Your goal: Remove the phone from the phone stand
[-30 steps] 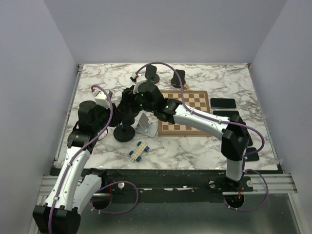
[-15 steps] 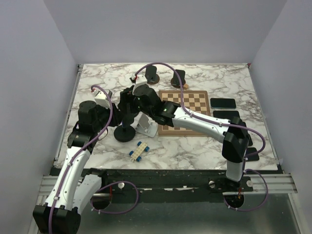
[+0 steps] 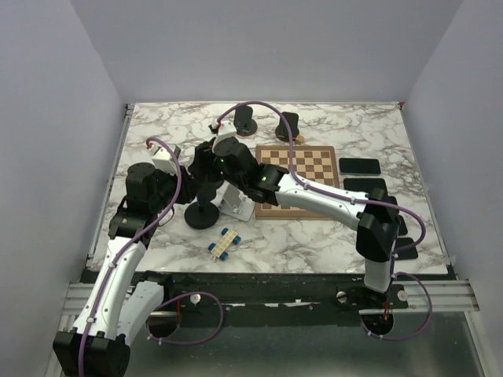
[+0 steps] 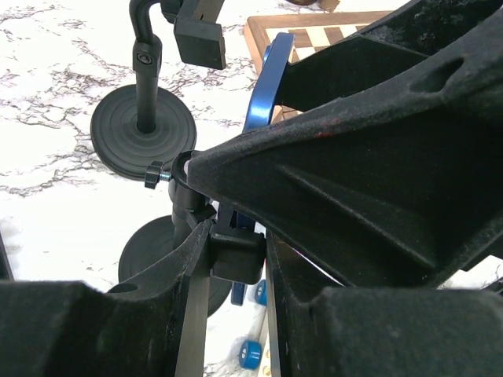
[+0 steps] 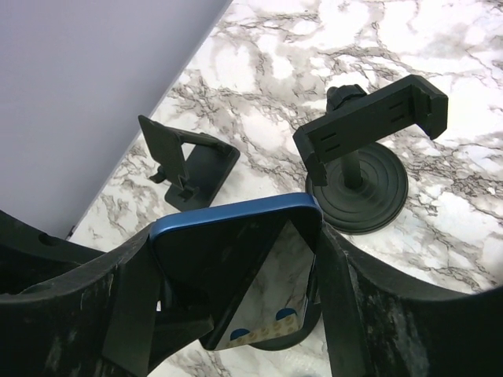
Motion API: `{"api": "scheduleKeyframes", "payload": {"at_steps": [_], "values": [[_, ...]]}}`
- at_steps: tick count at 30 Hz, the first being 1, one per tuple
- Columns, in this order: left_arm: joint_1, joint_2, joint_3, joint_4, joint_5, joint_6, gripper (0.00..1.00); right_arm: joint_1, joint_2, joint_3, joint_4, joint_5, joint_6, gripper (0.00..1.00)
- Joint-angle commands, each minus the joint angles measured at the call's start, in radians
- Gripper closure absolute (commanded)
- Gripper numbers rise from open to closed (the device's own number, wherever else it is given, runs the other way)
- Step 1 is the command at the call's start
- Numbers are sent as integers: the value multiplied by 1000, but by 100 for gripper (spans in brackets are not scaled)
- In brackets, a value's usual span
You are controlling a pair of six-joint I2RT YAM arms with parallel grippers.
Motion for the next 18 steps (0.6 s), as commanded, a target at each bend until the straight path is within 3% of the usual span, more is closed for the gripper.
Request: {"api": "scheduleKeyframes", "payload": {"at_steps": [1,3,4,8,11,16,18], "values": [[-8,-17,-6,25,42,-5,91,28,32,-5,36,-19,37,43],[-8,-18,-6,24,40,-5,92,28,32,-3,27,-10,36,24],[-8,-18,-6,24,39,-5,92,28,31,-4,24,-7,32,19],[-7,-17,-6,25,40,-5,91,27,34,-3,13,-1,22,20],[-8,-17,-6,27,40,-5,91,28,41,2,18,-11,25,35],[-7,-22,-6,15,27,-7,88,24,33,-7,36,-1,23,84],[-8,-30,-8,15,24,-8,82,18,29,-10,53,-34,5,97]]}}
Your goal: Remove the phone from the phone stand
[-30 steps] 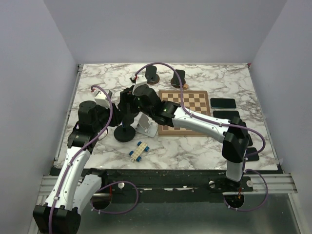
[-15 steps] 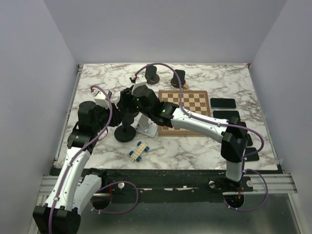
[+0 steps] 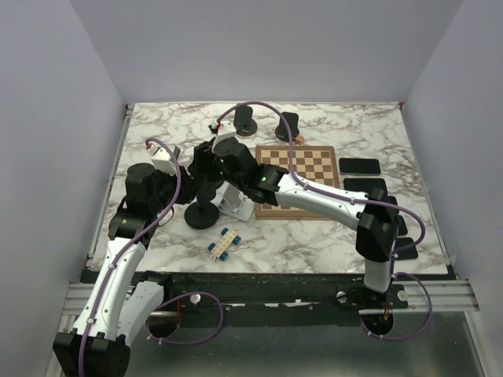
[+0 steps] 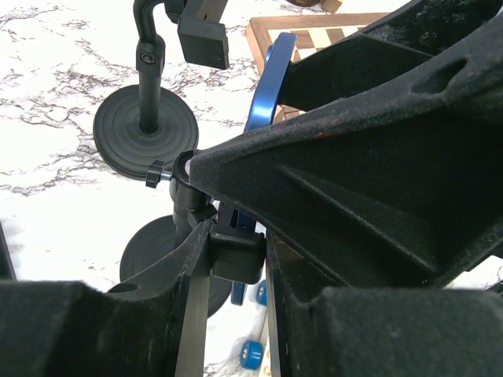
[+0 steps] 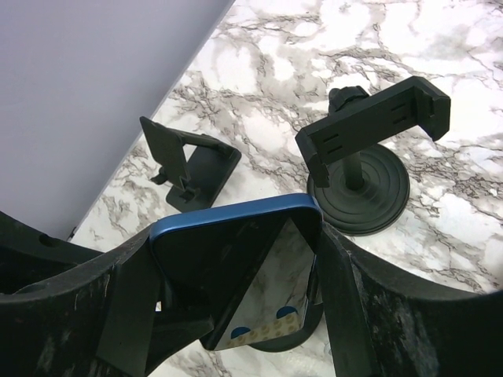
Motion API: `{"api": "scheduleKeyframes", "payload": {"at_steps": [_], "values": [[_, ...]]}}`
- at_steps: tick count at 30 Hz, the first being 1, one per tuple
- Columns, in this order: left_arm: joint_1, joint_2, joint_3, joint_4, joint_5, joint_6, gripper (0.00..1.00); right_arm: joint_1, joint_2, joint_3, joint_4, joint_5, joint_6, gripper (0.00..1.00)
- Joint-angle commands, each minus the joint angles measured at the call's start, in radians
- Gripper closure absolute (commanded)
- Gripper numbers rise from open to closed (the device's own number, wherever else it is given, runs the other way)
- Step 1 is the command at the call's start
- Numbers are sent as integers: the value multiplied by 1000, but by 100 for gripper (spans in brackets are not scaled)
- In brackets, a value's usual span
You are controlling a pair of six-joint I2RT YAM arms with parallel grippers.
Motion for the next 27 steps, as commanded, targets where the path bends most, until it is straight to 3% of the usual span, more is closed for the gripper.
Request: {"api": "scheduleKeyframes", "payload": {"at_steps": [1,4,6,24,27], "values": [[-9,-28,-6,14,23,-11,77,11,30,-2,44,-58,-7,99],[-9,-41,-13,12,18,-17,55,0,39,14,36,-109,-39,99],[-9,-45,-17,12,17,-15,48,-10,39,15,40,-150,-42,100],[-9,10,3,-10,22,-4,51,-30,8,-12,85,-233,-20,99],[-9,10,1,1,33,-5,62,-29,5,-25,117,-249,-14,99]]}}
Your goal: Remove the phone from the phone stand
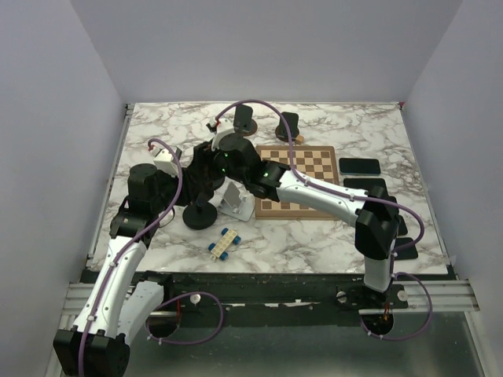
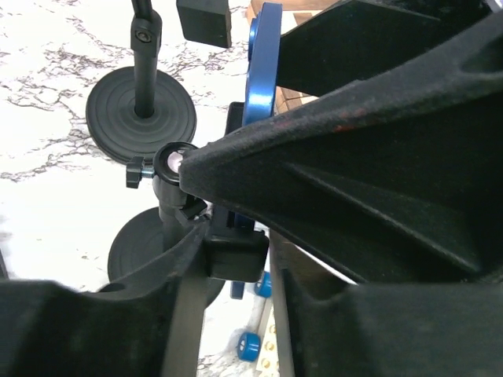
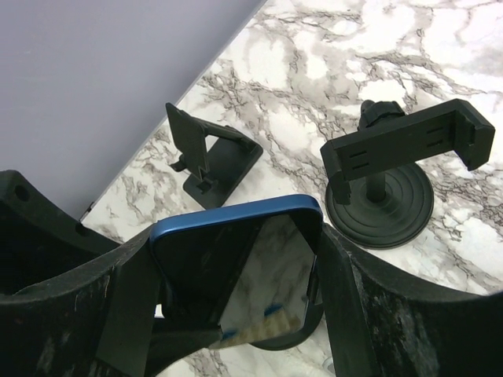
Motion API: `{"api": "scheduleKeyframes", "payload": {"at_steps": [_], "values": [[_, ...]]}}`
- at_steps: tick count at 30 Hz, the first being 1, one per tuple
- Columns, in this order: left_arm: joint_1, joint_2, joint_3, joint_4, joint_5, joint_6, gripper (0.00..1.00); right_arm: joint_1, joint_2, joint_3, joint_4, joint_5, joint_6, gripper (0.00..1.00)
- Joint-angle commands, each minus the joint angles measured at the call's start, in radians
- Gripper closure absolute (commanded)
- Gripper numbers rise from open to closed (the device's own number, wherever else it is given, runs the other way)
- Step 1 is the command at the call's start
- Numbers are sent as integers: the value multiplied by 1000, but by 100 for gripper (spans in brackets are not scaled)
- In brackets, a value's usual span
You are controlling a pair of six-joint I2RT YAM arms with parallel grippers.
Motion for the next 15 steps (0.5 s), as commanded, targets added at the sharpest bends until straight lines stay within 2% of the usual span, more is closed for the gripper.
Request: {"api": "scheduleKeyframes", "payload": {"at_steps": [1,13,15], "values": [[-4,7,12,19,37,2,65,9,-3,-30,88,-88,39,99],[-5,-25,-4,41,66,8,100,4,-1,-46,75,-4,-75,99],[-5,-27,-7,45,73,5,100,-2,-3,-57,83,9,-97,99]]}}
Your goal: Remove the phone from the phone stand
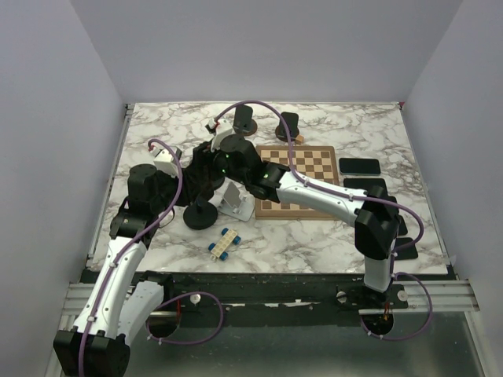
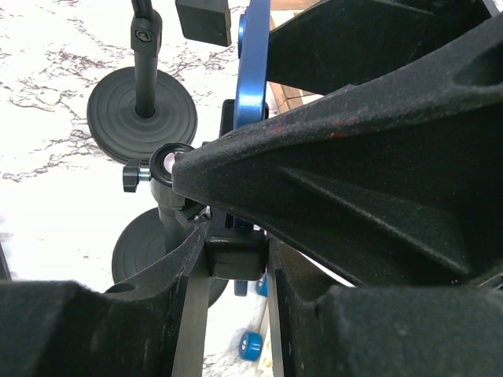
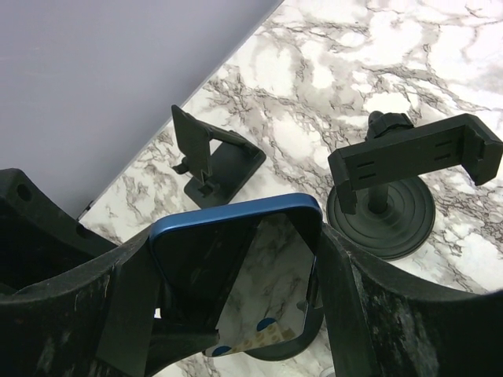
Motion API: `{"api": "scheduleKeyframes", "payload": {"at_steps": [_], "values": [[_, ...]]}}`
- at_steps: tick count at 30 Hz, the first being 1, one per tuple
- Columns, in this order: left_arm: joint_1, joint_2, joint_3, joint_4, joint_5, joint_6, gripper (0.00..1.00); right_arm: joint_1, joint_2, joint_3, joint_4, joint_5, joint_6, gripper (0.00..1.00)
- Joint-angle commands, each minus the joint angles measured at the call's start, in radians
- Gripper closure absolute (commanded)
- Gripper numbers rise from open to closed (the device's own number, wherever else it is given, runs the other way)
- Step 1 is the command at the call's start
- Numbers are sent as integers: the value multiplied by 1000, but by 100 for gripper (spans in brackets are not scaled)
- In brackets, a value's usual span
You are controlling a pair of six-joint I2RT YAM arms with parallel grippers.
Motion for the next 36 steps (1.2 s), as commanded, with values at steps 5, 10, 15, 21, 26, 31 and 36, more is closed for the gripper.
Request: {"api": "scheduleKeyframes", "payload": {"at_steps": [5,10,15,21,26,31,36], "values": [[-6,-38,-12,38,103,-25,100,-33,-32,-116,157,-82,-158,99],[-6,-95,-38,11,100,-66,100,-80,-20,-115,141,-204,-165,99],[-5,-119,-45,-35,86,-64,100,-85,-12,-132,174,-285,-181,99],[-6,-139,-68,-41,99,-76,100,-98,4,-126,204,-339,-209,99],[-5,-167,-95,-30,118,-90,100,-132,10,-143,271,-452,-216,99],[-4,-177,-104,-62,76,-86,100,-154,16,-143,293,-515,-226,99],[-4,-168,-114,-67,82,-76,100,-166,38,-123,303,-584,-231,99]]}}
